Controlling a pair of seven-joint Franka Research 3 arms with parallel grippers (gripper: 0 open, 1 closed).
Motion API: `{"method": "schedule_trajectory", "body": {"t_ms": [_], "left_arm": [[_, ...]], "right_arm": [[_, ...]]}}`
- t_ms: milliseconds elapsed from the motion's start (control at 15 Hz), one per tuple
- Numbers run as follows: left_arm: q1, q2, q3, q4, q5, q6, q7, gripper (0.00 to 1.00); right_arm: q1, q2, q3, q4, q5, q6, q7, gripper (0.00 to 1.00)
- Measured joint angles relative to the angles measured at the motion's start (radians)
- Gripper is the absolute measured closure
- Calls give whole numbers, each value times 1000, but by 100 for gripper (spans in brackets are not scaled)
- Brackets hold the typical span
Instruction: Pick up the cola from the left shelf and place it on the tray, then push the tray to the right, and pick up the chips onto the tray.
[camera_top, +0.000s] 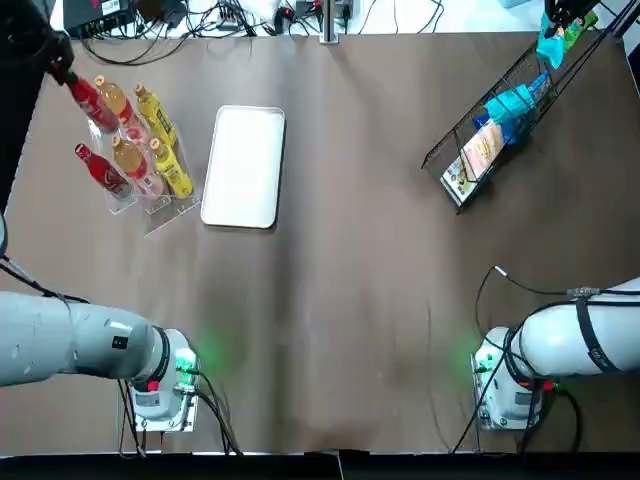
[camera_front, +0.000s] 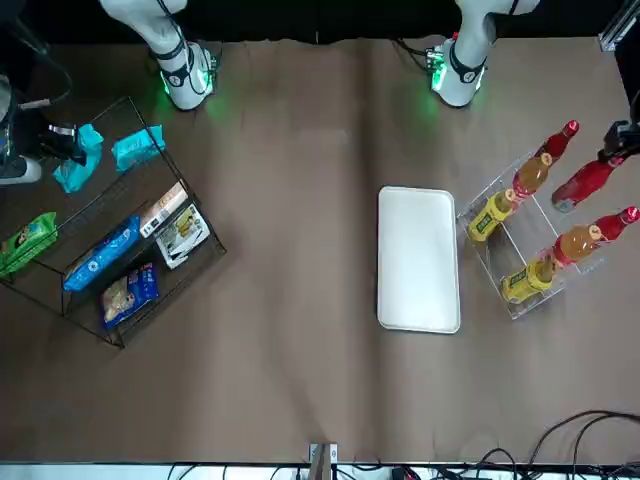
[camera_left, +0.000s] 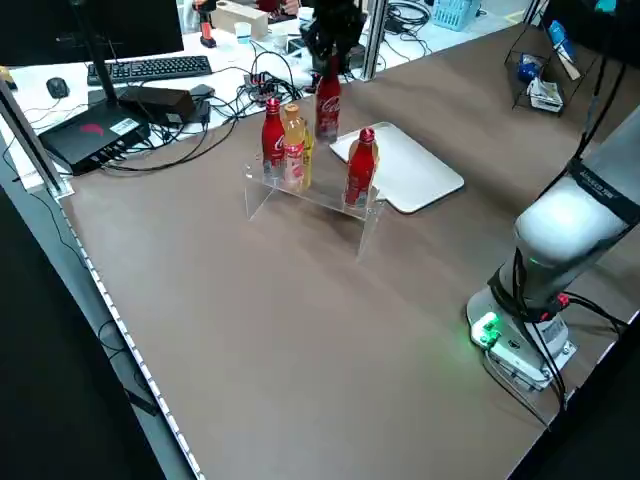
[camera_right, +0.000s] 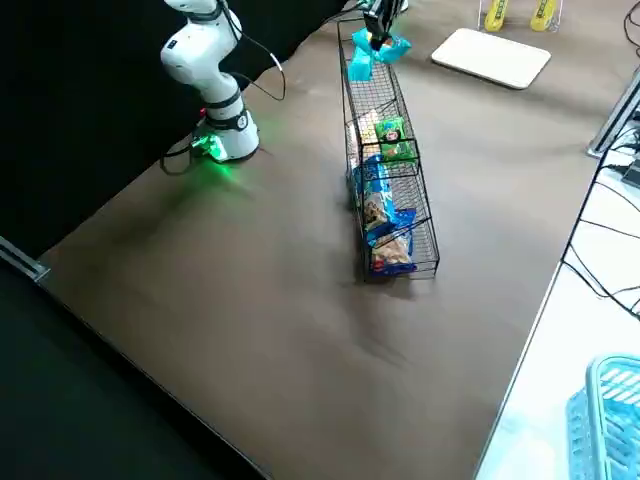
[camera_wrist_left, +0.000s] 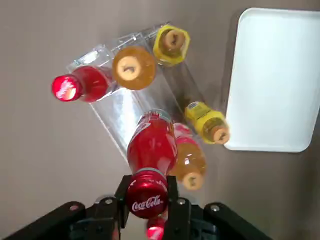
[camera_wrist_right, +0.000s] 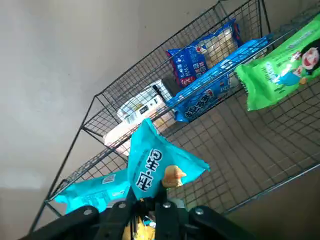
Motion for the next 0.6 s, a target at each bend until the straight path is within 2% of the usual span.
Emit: {"method": "schedule_trajectory", "body": {"t_ms": [133,400,600], "left_arm": [[-15,26,-64,25,-1,-12,-138,68],[-21,79,-253,34,-40,-13,-424,68],[-31,152,-360,36,-66,3,-530,68]], "right_arm": [[6,0,0,0,27,0,34,85],[16,0,0,2,72,2,100,85],[38,0,0,7,94,5,157,85]]}}
